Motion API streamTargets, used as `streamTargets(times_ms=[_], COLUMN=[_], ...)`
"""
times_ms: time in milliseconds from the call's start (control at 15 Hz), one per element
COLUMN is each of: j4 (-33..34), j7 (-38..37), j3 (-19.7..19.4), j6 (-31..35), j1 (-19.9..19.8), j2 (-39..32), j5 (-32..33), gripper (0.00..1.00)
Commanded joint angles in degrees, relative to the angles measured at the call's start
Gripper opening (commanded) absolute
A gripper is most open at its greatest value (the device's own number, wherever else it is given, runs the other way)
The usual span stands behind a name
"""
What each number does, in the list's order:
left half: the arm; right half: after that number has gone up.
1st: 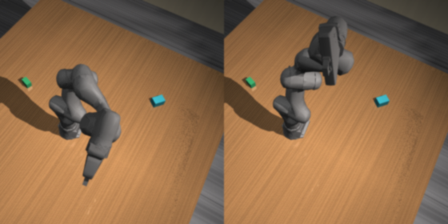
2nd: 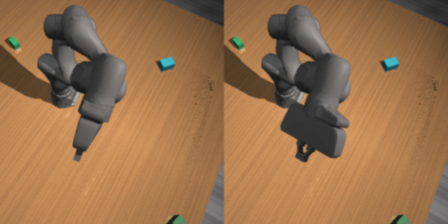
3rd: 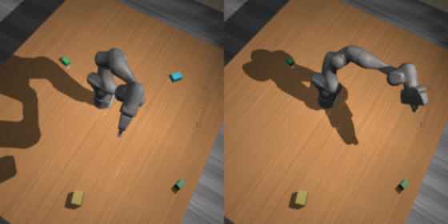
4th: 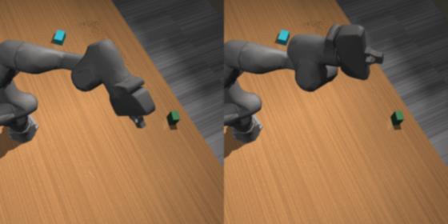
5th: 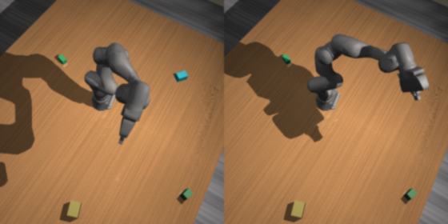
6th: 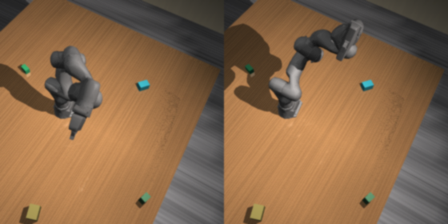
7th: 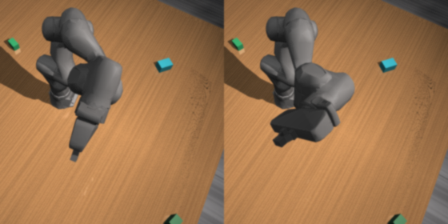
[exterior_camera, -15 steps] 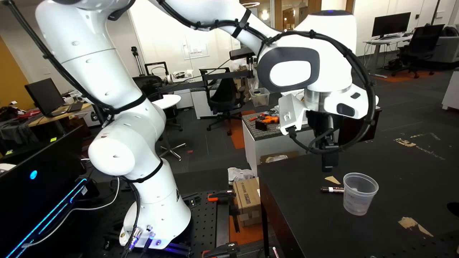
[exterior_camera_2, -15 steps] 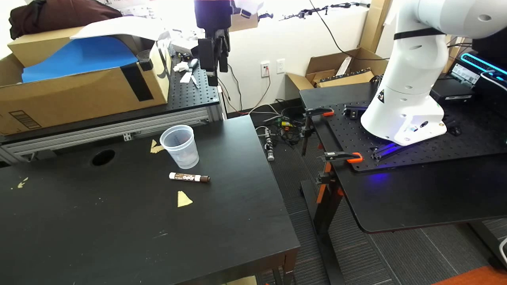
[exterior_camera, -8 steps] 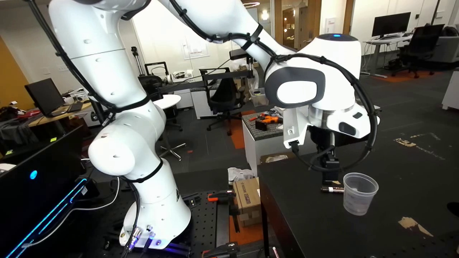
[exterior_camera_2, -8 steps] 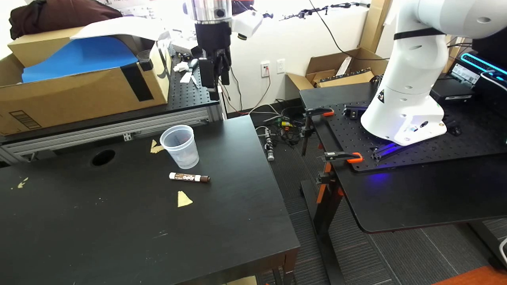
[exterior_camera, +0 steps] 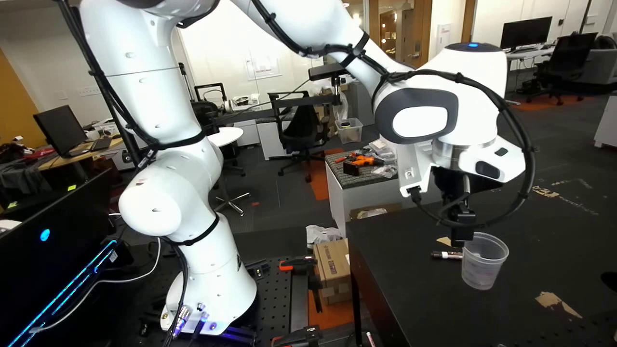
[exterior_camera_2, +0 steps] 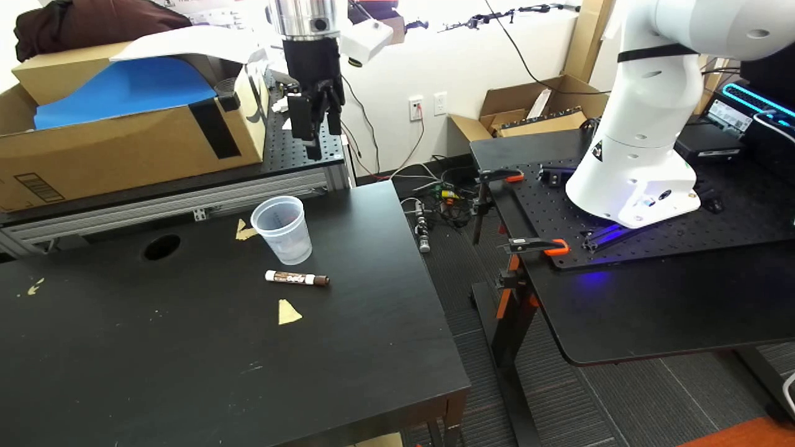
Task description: Move the plastic cup forward.
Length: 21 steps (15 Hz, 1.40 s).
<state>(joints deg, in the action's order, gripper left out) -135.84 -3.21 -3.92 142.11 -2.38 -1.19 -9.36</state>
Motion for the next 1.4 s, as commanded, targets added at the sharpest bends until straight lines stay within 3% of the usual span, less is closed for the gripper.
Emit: streamTargets(times_ms=[0,533,1333], j4=[6.9,14.3,17.0], j7=[-4.9,-9.8,-11.2], j3=[0.2,0.3,-0.5], j6=[-4.4,-11.9,-10.0], j1=[-0.2,0.3,0.6], j2=[-2.5,-9.6,-16.7], j5=[2.2,3.7,4.2], gripper=[1.0,1.0,1.0])
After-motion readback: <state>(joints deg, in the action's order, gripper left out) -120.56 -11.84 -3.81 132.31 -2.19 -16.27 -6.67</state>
